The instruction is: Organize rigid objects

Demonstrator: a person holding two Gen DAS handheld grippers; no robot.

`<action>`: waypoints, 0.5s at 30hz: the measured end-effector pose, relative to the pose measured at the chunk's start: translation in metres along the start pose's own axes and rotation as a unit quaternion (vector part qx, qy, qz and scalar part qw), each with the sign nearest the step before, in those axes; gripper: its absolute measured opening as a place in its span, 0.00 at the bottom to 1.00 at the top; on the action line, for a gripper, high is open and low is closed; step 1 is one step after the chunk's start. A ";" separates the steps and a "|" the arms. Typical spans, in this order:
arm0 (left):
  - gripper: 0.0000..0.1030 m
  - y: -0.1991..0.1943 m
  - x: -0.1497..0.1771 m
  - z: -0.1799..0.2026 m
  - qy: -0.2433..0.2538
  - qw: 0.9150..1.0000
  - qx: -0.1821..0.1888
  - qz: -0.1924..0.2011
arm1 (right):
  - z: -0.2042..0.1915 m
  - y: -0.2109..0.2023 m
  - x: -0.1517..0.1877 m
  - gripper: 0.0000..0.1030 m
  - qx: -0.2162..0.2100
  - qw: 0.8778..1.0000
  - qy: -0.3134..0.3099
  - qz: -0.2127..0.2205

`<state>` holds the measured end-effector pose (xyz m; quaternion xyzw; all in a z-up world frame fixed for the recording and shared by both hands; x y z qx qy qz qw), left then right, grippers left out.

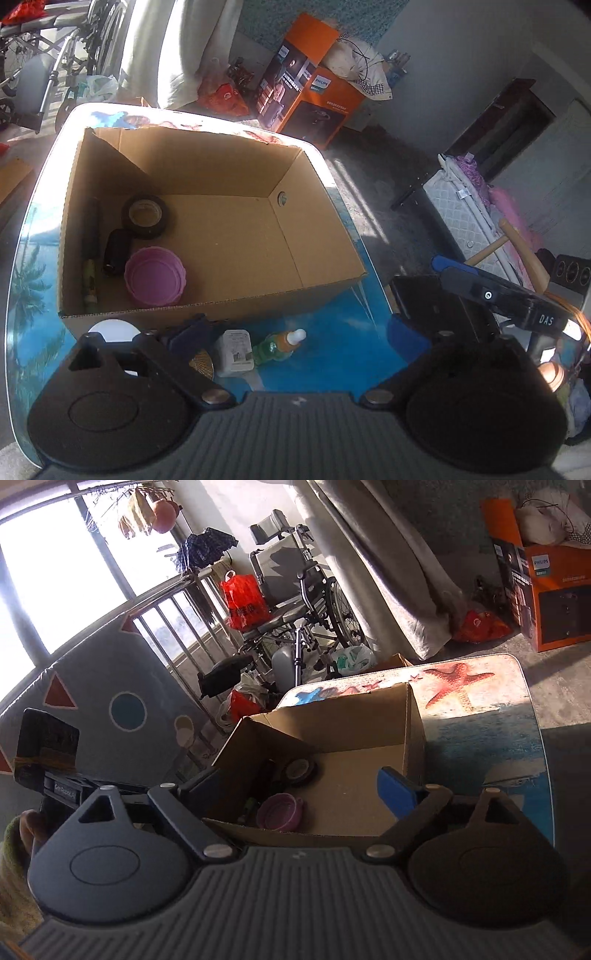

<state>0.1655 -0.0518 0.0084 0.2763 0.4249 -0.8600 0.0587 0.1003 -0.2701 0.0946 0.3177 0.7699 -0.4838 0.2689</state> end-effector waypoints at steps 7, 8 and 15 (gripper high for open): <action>0.99 0.021 0.075 0.012 0.039 0.997 -0.064 0.030 | 0.013 0.006 0.085 0.99 0.135 0.990 -0.042 -0.020; 1.00 0.025 0.081 0.013 0.041 0.996 -0.070 0.033 | 0.014 0.009 0.093 0.99 0.147 0.988 -0.045 -0.021; 1.00 0.032 0.113 0.028 0.013 0.996 -0.083 0.039 | 0.006 0.008 0.126 0.99 0.195 0.977 -0.091 0.005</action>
Point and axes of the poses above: each gripper's, at about its wrist camera, not at the fingertips, and y roughly the way its jaws point, z to its right, x to its underside, the point moved 8 cm from there along y, roughly the way its jaws point, and after that the axes turned 2 degrees about x, right-handed, at the moved point
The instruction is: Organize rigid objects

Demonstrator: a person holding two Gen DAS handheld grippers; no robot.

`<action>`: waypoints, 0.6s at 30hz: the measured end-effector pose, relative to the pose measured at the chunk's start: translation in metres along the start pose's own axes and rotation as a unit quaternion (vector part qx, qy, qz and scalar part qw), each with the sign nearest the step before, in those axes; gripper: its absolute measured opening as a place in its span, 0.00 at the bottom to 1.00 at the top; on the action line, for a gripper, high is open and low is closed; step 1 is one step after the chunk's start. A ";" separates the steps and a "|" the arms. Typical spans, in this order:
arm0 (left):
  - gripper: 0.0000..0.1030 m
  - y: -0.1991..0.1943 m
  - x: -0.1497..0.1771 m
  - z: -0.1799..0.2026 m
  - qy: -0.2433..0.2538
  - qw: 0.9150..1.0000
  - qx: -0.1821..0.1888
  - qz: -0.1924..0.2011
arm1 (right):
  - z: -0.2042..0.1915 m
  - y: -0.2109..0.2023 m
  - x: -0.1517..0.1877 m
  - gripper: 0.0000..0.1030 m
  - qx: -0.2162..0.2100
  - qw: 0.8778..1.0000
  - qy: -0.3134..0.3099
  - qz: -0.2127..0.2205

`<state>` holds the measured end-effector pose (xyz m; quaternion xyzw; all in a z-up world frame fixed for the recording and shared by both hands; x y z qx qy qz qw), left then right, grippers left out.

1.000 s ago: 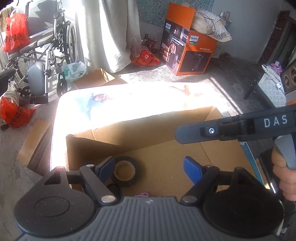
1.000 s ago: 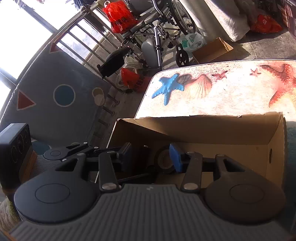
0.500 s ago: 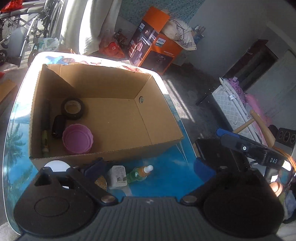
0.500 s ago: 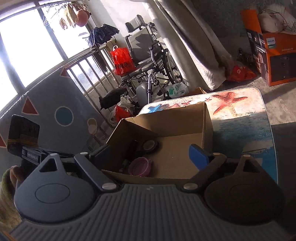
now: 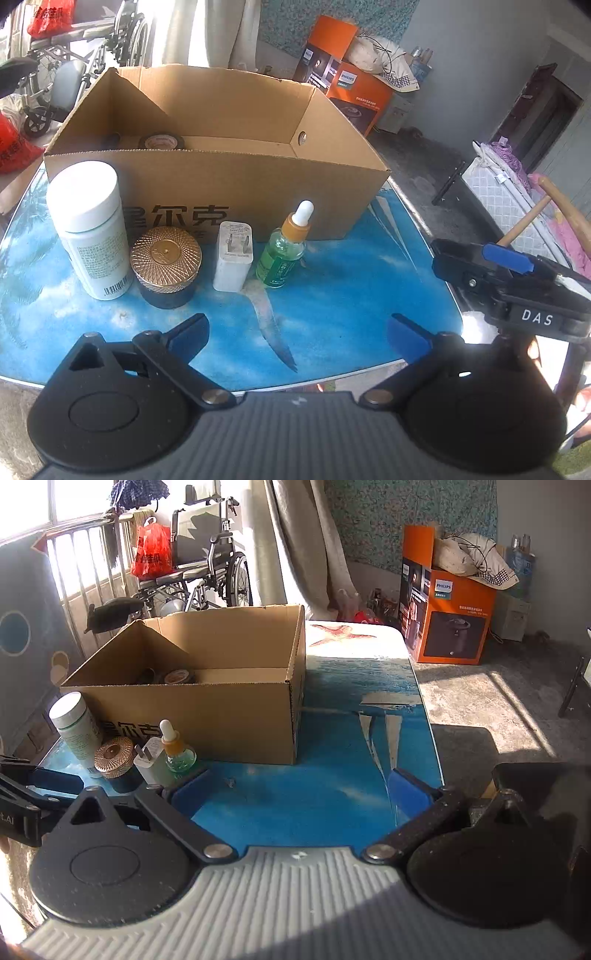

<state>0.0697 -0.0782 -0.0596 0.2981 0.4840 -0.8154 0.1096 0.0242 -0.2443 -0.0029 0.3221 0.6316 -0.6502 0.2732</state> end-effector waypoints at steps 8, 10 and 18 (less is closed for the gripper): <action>1.00 -0.013 -0.004 0.009 0.015 0.999 -0.041 0.029 | 0.018 -0.017 0.007 0.99 -0.014 0.999 0.008 0.031; 1.00 -0.013 -0.006 0.013 0.020 0.999 -0.037 0.030 | 0.026 -0.025 0.010 0.99 -0.017 0.999 0.018 0.048; 1.00 0.005 -0.012 0.030 0.068 0.996 -0.043 0.032 | 0.046 -0.032 0.013 0.99 -0.090 0.989 0.088 0.081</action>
Point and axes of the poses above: each gripper's, at about its wrist camera, not at the fingertips, and y roughly the way its jaws point, z to its right, x to its underside, the point moved 8 cm from there along y, roughly the way its jaws point, and after that the axes turned 2 degrees about x, right-handed, at the moved point
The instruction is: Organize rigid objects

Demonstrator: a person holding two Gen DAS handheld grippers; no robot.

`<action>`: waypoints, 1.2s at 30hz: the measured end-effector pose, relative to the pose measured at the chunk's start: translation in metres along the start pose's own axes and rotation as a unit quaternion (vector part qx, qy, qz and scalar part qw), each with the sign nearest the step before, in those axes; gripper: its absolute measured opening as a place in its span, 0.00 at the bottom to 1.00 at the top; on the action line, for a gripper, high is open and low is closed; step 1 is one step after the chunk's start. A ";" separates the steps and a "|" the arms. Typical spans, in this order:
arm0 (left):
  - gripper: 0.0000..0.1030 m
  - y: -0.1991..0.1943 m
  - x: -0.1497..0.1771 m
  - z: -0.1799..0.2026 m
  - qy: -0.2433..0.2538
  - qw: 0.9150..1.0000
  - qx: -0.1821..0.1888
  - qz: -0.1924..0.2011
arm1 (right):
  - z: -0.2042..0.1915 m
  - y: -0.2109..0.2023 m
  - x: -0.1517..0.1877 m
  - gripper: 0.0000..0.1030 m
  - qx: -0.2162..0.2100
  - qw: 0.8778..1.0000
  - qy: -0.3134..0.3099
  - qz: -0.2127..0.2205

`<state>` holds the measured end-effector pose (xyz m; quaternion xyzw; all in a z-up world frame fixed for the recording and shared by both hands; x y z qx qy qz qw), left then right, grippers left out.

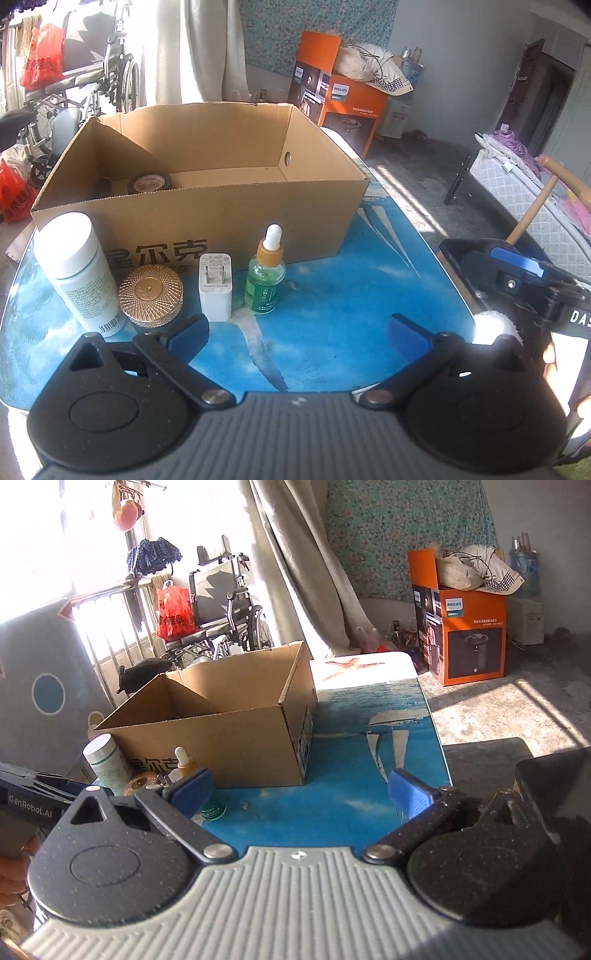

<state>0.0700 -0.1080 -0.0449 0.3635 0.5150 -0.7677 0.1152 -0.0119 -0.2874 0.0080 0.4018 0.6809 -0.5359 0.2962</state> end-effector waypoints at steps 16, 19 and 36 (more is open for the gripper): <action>1.00 0.014 -0.008 0.007 0.053 0.997 -0.036 0.043 | -0.019 0.014 -0.013 0.99 -0.059 0.998 0.006 -0.010; 1.00 0.016 -0.007 0.007 0.061 0.996 -0.048 0.045 | -0.022 0.015 -0.016 0.98 -0.057 0.998 0.003 -0.018; 0.98 0.001 -0.007 -0.002 0.112 0.991 -0.044 0.065 | -0.058 0.032 -0.025 0.81 -0.098 0.995 0.011 -0.003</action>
Point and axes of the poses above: each gripper's, at about its wrist camera, not at the fingertips, and y roughly the way its jaws point, z to its right, x to its underside, the point moved 8 cm from there along y, roughly the way its jaws point, and after that the axes turned 2 degrees about x, right-handed, at the moved point
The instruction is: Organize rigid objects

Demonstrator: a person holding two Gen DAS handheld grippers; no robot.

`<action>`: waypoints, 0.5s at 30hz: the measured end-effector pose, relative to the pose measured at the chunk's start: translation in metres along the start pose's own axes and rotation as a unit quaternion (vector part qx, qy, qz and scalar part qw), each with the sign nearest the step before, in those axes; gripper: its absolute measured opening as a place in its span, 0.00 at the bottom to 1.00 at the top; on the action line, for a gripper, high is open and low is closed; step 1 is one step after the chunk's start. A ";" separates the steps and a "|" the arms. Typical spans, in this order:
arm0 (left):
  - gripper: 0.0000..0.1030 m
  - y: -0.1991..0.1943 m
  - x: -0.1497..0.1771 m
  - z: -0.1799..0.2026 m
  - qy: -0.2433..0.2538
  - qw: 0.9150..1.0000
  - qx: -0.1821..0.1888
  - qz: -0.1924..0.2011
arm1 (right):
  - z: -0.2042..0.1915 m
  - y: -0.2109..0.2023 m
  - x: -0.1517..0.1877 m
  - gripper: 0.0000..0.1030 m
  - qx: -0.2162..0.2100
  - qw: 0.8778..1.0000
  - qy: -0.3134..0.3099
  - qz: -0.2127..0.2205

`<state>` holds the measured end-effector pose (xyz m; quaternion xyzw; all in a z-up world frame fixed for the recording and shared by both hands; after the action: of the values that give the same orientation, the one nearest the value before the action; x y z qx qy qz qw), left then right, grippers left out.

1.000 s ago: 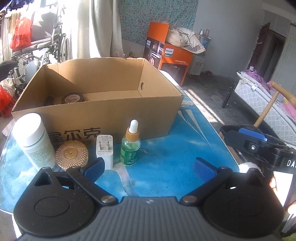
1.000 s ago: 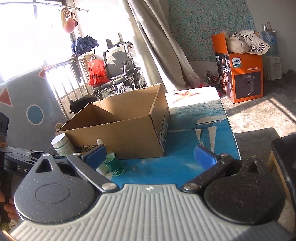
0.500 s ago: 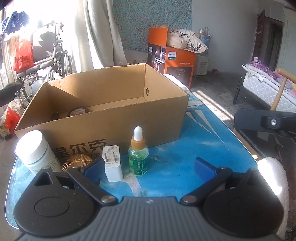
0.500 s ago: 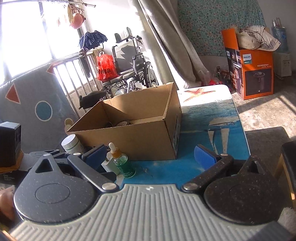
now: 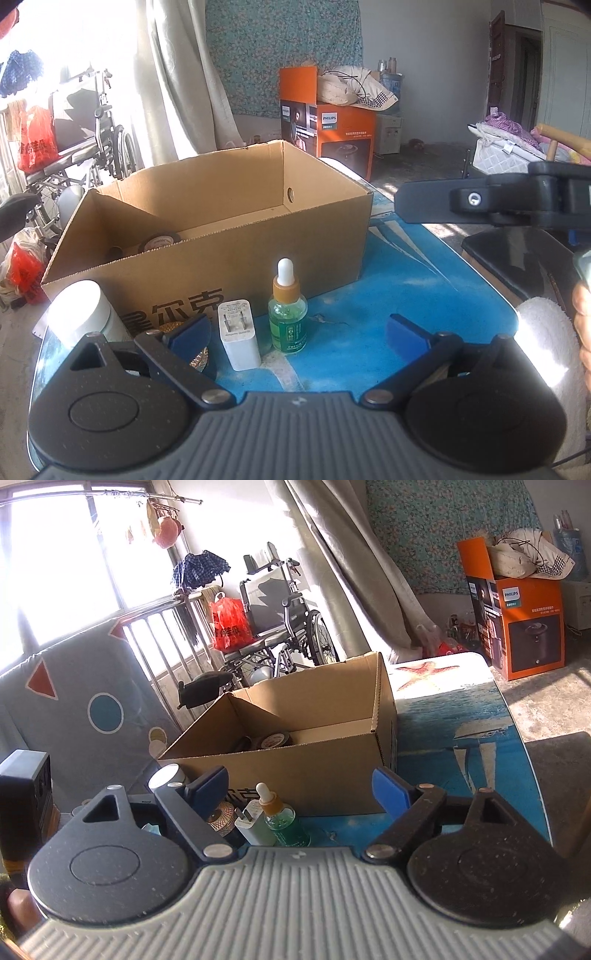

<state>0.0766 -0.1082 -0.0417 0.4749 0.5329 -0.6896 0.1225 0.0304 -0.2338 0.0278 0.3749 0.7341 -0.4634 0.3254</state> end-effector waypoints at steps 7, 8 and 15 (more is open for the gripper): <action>0.95 0.005 0.001 0.006 0.047 0.999 -0.008 0.014 | -0.017 0.034 0.003 0.68 -0.012 1.000 0.004 -0.011; 0.94 0.007 0.001 0.008 0.050 0.999 -0.005 0.016 | -0.019 0.040 0.005 0.63 -0.012 1.000 0.005 -0.017; 0.72 0.026 0.003 0.018 0.074 0.997 0.001 0.039 | -0.031 0.076 0.011 0.43 -0.018 0.998 -0.023 -0.049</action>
<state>0.0833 -0.1330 -0.0604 0.5450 0.5208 -0.6480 0.1090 0.0852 -0.1803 -0.0036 0.3213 0.7523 -0.4741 0.3257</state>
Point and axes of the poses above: each gripper's, at about its wrist camera, not at the fingertips, and y roughly the way its jaws point, z to its right, x to its underside, the point moved 8 cm from there along y, roughly the way its jaws point, and after that the axes turned 2 degrees about x, right-handed, at the moved point
